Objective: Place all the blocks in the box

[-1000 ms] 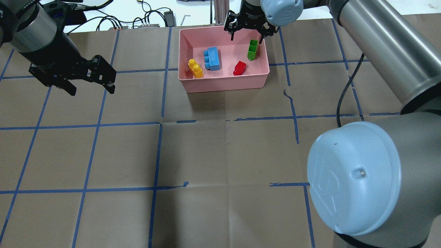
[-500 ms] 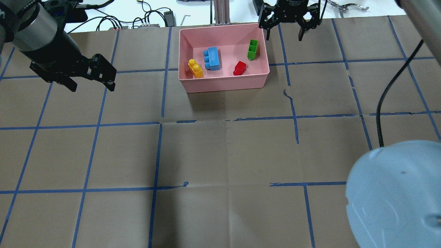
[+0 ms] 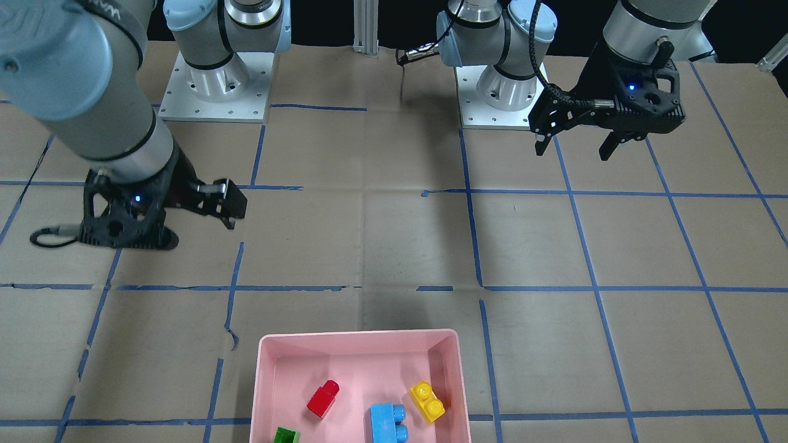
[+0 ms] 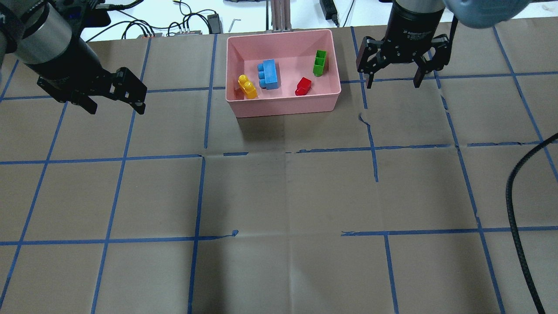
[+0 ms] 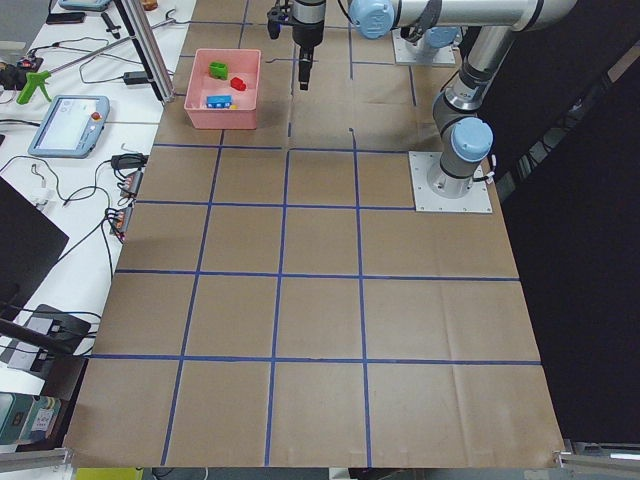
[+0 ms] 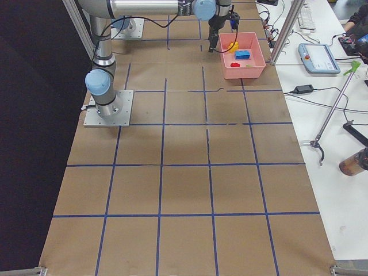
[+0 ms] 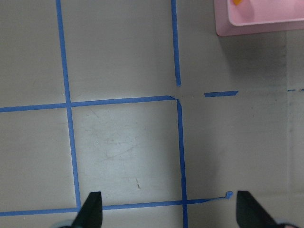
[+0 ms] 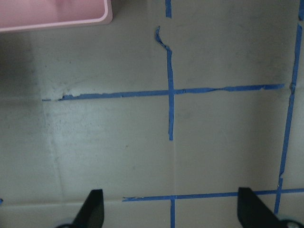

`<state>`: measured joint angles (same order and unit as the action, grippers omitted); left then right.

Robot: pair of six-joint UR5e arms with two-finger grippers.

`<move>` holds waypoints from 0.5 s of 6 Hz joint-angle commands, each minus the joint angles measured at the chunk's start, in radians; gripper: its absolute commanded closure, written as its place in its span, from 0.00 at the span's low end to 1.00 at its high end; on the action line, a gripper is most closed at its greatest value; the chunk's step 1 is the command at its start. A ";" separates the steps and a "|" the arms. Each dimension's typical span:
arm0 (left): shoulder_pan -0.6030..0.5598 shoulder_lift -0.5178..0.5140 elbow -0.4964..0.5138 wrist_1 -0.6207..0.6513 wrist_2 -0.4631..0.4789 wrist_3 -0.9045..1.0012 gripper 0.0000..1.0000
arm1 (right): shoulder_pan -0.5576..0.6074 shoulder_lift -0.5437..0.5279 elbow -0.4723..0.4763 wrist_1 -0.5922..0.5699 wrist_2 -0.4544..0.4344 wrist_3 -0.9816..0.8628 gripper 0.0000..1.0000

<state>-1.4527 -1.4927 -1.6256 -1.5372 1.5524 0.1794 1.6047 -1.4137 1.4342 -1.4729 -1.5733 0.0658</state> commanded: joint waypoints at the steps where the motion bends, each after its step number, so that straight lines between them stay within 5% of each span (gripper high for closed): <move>1: 0.000 0.000 0.001 0.002 0.000 0.000 0.00 | -0.038 -0.112 0.110 -0.001 0.009 -0.054 0.01; 3: 0.000 0.000 -0.002 0.003 0.000 -0.001 0.00 | -0.031 -0.125 0.108 -0.012 0.012 -0.015 0.01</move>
<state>-1.4527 -1.4926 -1.6255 -1.5351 1.5524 0.1790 1.5732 -1.5302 1.5399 -1.4819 -1.5621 0.0381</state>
